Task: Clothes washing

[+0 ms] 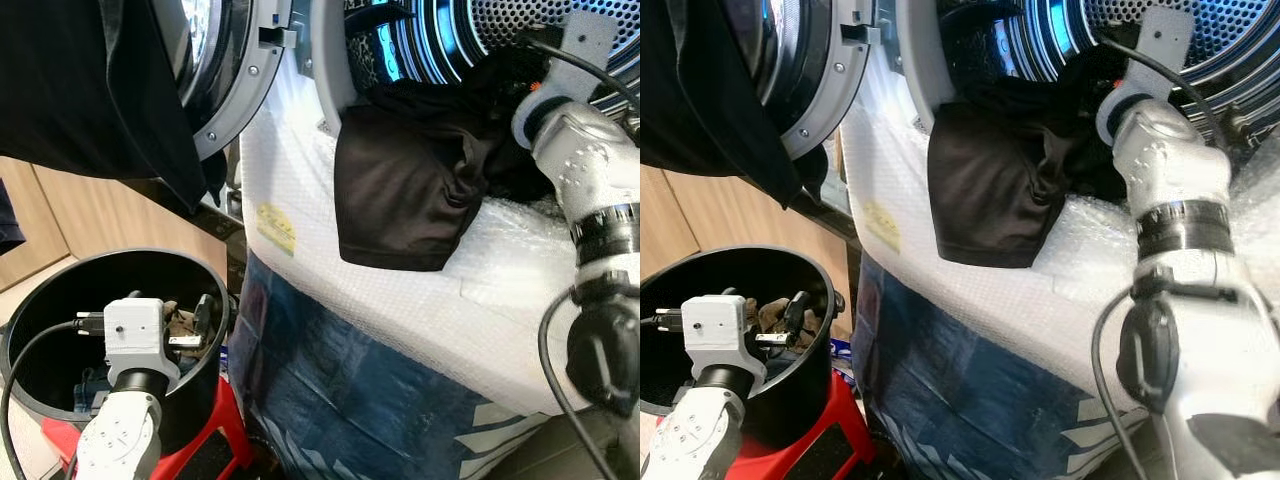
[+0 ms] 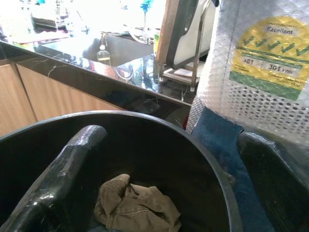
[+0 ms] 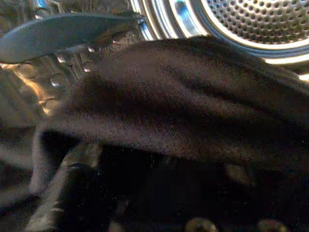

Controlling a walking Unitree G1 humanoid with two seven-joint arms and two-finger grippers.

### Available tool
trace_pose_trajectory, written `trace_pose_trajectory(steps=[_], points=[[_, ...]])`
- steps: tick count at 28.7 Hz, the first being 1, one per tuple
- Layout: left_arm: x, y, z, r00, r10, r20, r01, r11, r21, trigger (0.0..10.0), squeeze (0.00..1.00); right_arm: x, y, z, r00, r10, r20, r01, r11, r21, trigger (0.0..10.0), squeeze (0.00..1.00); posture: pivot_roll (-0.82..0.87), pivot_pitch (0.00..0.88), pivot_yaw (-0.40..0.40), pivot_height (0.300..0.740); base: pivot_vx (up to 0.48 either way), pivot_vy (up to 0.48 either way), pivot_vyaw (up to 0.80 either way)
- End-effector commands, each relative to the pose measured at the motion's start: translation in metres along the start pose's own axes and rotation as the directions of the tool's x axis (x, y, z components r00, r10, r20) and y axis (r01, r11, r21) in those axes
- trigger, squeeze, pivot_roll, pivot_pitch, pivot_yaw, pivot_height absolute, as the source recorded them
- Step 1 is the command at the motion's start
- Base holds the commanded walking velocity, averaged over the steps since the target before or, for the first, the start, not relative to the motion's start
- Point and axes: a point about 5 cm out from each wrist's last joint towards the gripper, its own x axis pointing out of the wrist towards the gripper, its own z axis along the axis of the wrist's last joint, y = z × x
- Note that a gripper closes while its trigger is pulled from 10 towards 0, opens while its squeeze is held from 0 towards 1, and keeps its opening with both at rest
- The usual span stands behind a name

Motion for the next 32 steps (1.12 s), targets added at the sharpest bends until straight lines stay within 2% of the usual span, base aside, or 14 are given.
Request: trace_pose_trajectory(steps=[1, 4, 5, 8, 10, 14, 17, 19, 20, 22, 24, 32], points=[[-0.001, -0.003, -0.002, 0.999, -0.027, -0.02, 0.027, 1.0, -0.012, 10.0, 0.0, -0.014, 0.01, 0.008, 0.996, 0.085, 0.023, -0.085, 0.996, -0.004, 10.0, 1.0, 0.16, 0.044, -0.171, 0.74, 0.0, 0.0, 0.0], [0.0, -0.003, -0.003, 0.999, -0.027, -0.021, 0.027, 1.0, -0.013, 10.0, 0.0, -0.024, 0.018, 0.0, 0.985, 0.173, -0.01, -0.173, 0.983, -0.057, 10.0, 1.0, 0.16, 0.044, -0.17, 0.74, 0.0, 0.0, 0.0], [0.0, -0.002, -0.003, 0.999, -0.029, -0.022, 0.028, 1.0, -0.014, 10.0, 0.0, -0.033, 0.022, -0.005, 0.977, 0.21, -0.02, -0.211, 0.974, -0.085, 10.0, 0.0, 0.16, 0.046, -0.167, 0.74, 0.0, 0.0, 0.0], [0.0, -0.003, -0.003, 0.999, -0.032, -0.024, 0.032, 0.999, -0.015, 10.0, 0.0, -0.045, 0.018, -0.014, 0.98, 0.194, -0.052, -0.198, 0.974, -0.108, 10.0, 0.0, 0.15, 0.044, -0.162, 0.74, 0.0, 0.0, 0.0], [0.002, -0.004, -0.002, 0.999, -0.04, -0.021, 0.04, 0.999, -0.013, 10.0, 0.0, -0.06, 0.007, -0.017, 0.983, 0.163, -0.079, -0.173, 0.977, -0.126, 10.0, 0.0, 0.14, 0.042, -0.158, 0.74, 0.0, 0.0, 0.0], [0.003, -0.003, -0.001, 0.999, -0.046, -0.021, 0.046, 0.999, -0.01, 10.0, 0.0, -0.072, 0.004, -0.017, 0.983, 0.161, -0.091, -0.172, 0.977, -0.124, 10.0, 0.0, 0.13, 0.041, -0.154, 0.74, 0.0, 0.0, 0.0], [0.004, -0.004, -0.001, 0.998, -0.052, -0.021, 0.052, 0.999, -0.01, 10.0, 0.0, -0.081, 0.016, -0.024, 0.973, 0.202, -0.109, -0.212, 0.973, -0.091, 10.0, 0.0, 0.12, 0.041, -0.155, 0.74, 0.0, 0.0, 0.0], [0.005, -0.005, -0.001, 0.998, -0.055, -0.018, 0.055, 0.998, -0.012, 10.0, 0.0, -0.084, 0.031, -0.031, 0.968, 0.232, -0.101, -0.232, 0.973, 0.01, 10.0, 0.0, 0.12, 0.043, -0.158, 0.74, 0.0, 0.0, 0.0], [0.005, -0.006, -0.001, 0.998, -0.055, -0.017, 0.055, 0.998, -0.014, 10.0, 0.0, -0.087, 0.044, -0.034, 0.957, 0.277, -0.088, -0.275, 0.961, 0.035, 10.0, 0.0, 0.13, 0.045, -0.158, 0.74, 0.0, 0.0, 0.0], [0.005, -0.006, 0.0, 0.998, -0.053, -0.014, 0.053, 0.998, -0.018, 10.0, 0.0, -0.094, 0.06, -0.038, 0.93, 0.358, -0.082, -0.354, 0.933, 0.059, 10.0, 0.0, 0.13, 0.042, -0.158, 0.74, 0.0, 0.0, 0.0], [0.005, -0.005, 0.0, 0.999, -0.052, -0.012, 0.052, 0.999, -0.016, 10.0, 0.0, -0.102, 0.069, -0.046, 0.904, 0.412, -0.113, -0.412, 0.911, 0.024, 10.0, 0.0, 0.13, 0.041, -0.157, 0.74, 0.0, 0.0, 0.0], [0.006, -0.004, 0.001, 0.999, -0.05, -0.002, 0.05, 0.999, -0.018, 10.0, 0.0, -0.111, 0.07, -0.056, 0.893, 0.426, -0.143, -0.436, 0.899, -0.046, 10.0, 0.0, 0.12, 0.041, -0.158, 0.74, 0.0, 0.0, 0.0]])
